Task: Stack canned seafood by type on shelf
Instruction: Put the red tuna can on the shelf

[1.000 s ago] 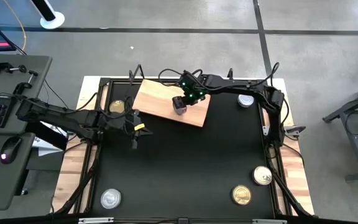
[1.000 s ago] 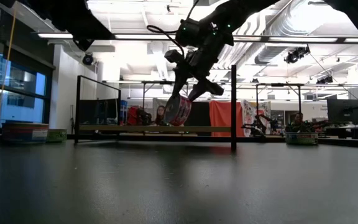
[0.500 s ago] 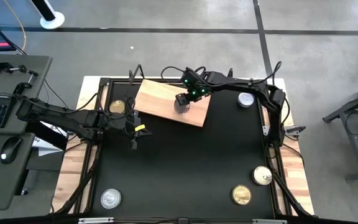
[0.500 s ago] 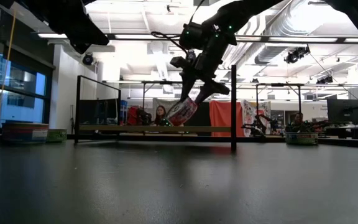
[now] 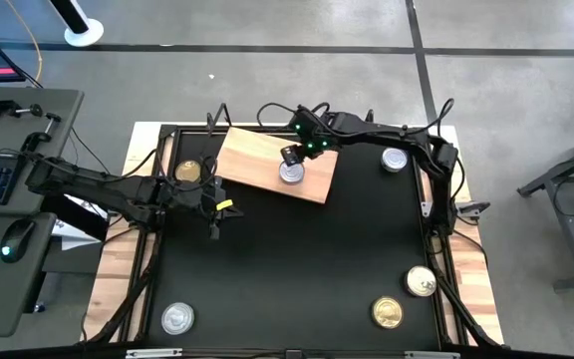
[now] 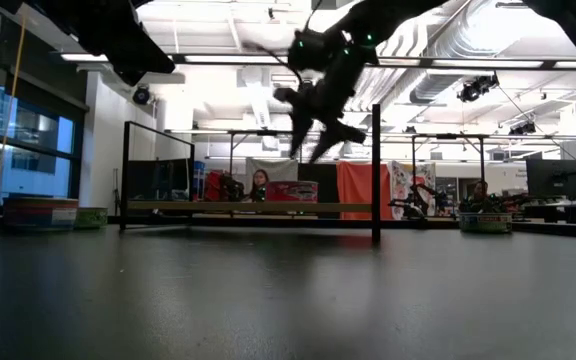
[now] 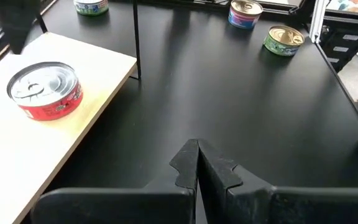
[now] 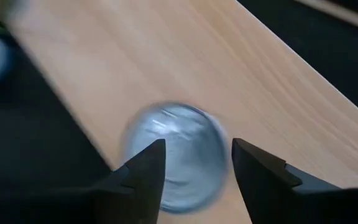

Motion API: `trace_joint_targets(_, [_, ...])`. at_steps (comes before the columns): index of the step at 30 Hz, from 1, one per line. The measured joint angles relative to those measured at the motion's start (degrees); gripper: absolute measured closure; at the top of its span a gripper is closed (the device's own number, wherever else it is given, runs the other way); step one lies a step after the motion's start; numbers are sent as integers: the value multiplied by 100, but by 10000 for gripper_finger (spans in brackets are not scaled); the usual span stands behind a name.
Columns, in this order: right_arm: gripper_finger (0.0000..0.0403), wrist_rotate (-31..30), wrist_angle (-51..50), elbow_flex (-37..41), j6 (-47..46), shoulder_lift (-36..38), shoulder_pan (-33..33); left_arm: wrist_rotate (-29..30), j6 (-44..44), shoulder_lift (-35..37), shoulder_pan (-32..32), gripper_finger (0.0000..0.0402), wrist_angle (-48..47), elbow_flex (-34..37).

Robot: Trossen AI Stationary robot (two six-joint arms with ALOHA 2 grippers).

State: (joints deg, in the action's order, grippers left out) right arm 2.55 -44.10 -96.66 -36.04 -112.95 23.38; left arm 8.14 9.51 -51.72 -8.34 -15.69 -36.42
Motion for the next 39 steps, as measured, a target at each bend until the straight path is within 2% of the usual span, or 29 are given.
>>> trace_joint_targets(3, [271, -52, 241, -201, 35, 0, -129, 14, -17, 0, 7, 402, 4, 0])
trace_joint_targets(7, [371, -39, 337, -539, 364, -168, -291, 18, -17, 0, 7, 402, 5, 0])
trace_joint_targets(8, [386, -27, 251, -649, 491, -260, -322, 21, -18, 0, 7, 401, 10, 0])
trace_joint_targets(16, [400, -56, -729, -1979, 1246, -1392, -398, 293, -69, 0, 7, 401, 79, 0])
trace_joint_targets(25, [403, -37, -1231, -3232, 2492, -2395, -411, 319, -65, -1, 7, 401, 79, 0])
trace_joint_targets(32, [403, -113, -1881, -3296, 2918, -2485, -431, 492, -66, -1, 7, 402, 82, 0])
trace_joint_targets(39, [403, -835, -2934, -3336, 3328, -2485, -439, 579, -65, 0, 7, 401, 95, 0])
